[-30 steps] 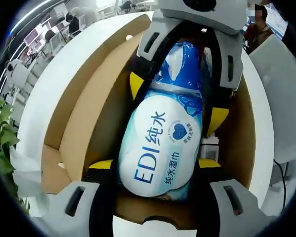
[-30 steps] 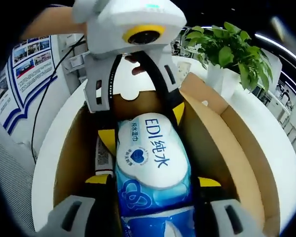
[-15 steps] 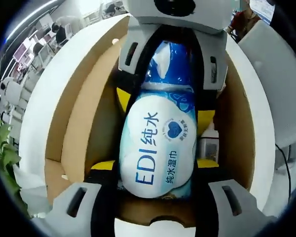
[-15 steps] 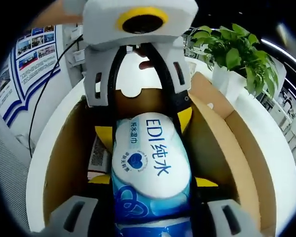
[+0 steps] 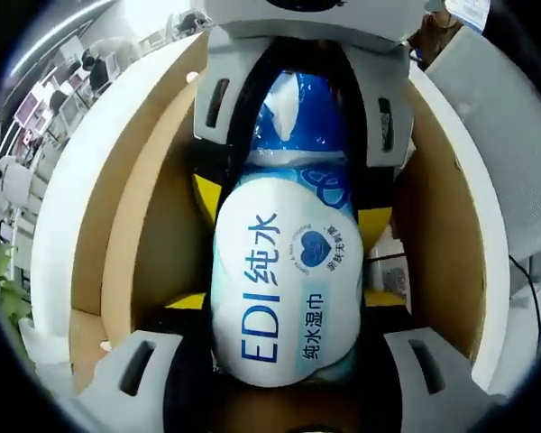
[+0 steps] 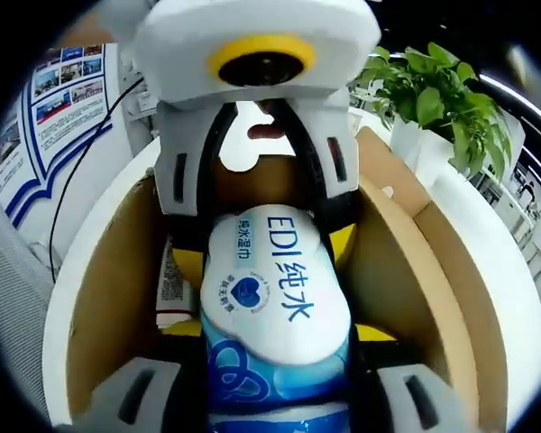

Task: Operate the shoe box by opening the lid, removing the specified soft item, and placing it in the target area until the item is outside and the box remains undamaged.

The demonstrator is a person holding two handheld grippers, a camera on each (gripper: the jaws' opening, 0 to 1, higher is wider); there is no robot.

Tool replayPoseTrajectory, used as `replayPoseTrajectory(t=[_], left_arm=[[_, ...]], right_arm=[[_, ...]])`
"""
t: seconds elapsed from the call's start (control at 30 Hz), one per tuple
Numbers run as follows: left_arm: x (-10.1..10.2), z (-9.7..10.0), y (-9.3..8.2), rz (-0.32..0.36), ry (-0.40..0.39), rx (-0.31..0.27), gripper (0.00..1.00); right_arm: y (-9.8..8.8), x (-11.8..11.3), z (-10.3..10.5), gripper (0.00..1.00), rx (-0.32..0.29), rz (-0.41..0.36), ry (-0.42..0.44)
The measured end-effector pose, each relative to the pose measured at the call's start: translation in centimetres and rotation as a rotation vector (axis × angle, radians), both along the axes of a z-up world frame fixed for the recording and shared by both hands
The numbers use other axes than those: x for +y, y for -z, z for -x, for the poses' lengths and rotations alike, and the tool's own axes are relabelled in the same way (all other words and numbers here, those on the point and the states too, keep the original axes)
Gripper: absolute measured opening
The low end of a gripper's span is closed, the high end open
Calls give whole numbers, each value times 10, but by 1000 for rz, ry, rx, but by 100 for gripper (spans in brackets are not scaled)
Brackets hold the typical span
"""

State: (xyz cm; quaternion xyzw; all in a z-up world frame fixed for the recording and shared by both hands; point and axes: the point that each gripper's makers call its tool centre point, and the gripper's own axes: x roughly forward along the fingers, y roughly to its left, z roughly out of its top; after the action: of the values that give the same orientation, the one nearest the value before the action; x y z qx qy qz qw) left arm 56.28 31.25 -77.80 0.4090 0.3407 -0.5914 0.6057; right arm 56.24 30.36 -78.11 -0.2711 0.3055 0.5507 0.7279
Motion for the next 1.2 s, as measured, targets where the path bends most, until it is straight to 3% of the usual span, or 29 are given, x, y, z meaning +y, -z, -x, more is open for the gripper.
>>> replayPoseTrajectory(t=[0.47, 0.77, 1.2], left_arm=[[0, 0, -1, 19, 22, -38, 62], [2, 0, -7, -36, 37, -48, 61], [3, -1, -35, -47, 48, -68, 60]], right_arm=[[-1, 2, 0, 50, -33, -4, -26], [-7, 2, 0, 46, -22, -4, 5], [-33, 4, -1, 46, -38, -22, 8]])
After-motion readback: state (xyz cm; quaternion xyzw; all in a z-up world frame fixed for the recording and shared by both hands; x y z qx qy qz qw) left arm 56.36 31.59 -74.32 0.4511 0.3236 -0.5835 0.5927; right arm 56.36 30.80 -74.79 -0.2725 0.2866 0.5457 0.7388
